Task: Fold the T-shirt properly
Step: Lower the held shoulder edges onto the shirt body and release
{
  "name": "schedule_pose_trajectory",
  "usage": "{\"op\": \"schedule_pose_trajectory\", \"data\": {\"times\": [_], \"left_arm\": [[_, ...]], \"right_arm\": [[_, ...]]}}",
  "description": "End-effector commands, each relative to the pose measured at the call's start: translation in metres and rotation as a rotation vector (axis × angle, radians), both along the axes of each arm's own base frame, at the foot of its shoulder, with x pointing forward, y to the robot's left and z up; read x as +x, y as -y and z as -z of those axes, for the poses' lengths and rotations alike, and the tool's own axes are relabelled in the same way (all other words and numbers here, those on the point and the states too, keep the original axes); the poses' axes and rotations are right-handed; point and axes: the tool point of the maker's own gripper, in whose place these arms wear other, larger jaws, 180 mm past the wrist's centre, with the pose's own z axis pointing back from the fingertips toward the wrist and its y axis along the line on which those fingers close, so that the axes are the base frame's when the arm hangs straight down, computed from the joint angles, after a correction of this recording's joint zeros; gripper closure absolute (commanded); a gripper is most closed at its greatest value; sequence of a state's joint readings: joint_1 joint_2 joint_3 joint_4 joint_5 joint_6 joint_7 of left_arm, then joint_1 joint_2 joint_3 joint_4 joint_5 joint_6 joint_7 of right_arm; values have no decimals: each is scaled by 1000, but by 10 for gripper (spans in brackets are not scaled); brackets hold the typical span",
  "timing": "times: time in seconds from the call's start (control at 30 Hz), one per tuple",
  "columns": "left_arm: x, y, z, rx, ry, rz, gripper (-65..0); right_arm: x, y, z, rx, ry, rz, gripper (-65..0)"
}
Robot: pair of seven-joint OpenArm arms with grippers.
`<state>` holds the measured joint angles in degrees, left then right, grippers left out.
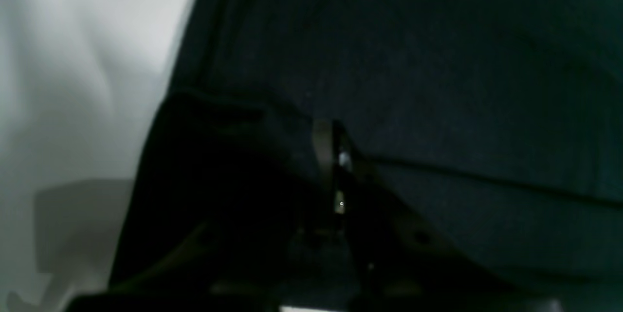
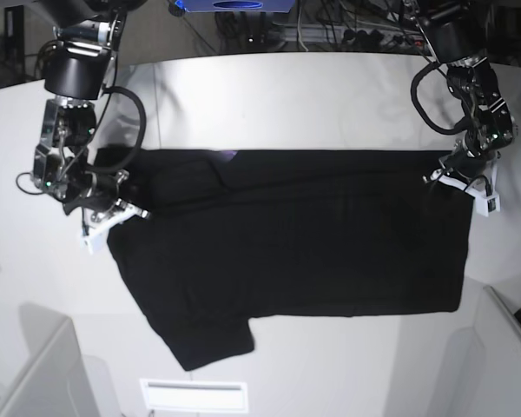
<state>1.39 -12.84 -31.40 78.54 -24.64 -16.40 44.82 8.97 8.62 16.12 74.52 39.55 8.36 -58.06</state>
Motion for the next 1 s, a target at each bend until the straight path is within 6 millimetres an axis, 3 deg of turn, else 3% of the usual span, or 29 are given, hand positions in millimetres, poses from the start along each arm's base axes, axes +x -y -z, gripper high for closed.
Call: {"op": "schedule_pose_trajectory", "data": {"times": [0.0, 0.17, 0.23, 0.3, 0.33, 0.47, 0.6, 0.87, 0.97], "left_arm": [[14, -5, -16, 26, 51, 11, 0], [17, -4, -18, 40, 49, 34, 0], [18, -4, -19, 40, 51, 32, 0], [22, -5, -24, 44, 67, 33, -89], [26, -4, -28, 44, 76, 33, -128], [35, -10, -37, 57, 96, 33, -275], [48, -10, -47, 53, 127, 30, -377], [77, -13, -57, 15, 164, 6, -402], [79, -27, -64, 39, 167, -2, -402]], "right_arm": [[15, 8, -15, -11, 58, 15, 0], [17, 9, -17, -10, 64, 19, -21], [16, 10, -17, -10, 62, 21, -147], [18, 11, -18, -12, 70, 25, -248], [20, 12, -20, -14, 81, 29, -269], [26, 24, -25, -40, 118, 54, -269], [34, 30, -31, -52, 156, 73, -269], [58, 39, -58, -68, 230, 86, -261], [60, 55, -68, -69, 266, 138, -248]]}}
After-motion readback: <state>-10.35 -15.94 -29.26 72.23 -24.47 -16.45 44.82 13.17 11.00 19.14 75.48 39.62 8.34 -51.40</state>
